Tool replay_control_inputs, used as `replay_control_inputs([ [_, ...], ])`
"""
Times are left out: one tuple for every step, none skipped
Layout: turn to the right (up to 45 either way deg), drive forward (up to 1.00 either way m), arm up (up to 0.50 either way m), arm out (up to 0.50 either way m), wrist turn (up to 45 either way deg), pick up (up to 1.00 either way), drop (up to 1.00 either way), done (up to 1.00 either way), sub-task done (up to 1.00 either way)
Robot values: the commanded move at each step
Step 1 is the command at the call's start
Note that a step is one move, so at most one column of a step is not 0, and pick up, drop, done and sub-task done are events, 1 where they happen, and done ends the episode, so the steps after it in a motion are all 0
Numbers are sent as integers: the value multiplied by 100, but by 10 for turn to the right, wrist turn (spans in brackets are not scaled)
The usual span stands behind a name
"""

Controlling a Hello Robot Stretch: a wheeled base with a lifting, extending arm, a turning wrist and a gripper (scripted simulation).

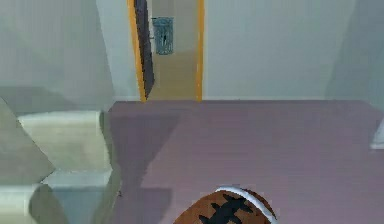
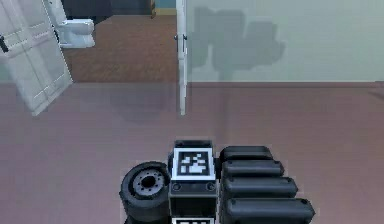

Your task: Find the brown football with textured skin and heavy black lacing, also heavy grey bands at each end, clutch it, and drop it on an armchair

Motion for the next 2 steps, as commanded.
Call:
replay_control_inputs([
  [60,0,0,0,0,0,0,0,0],
  [0,70,0,0,0,0,0,0,0],
])
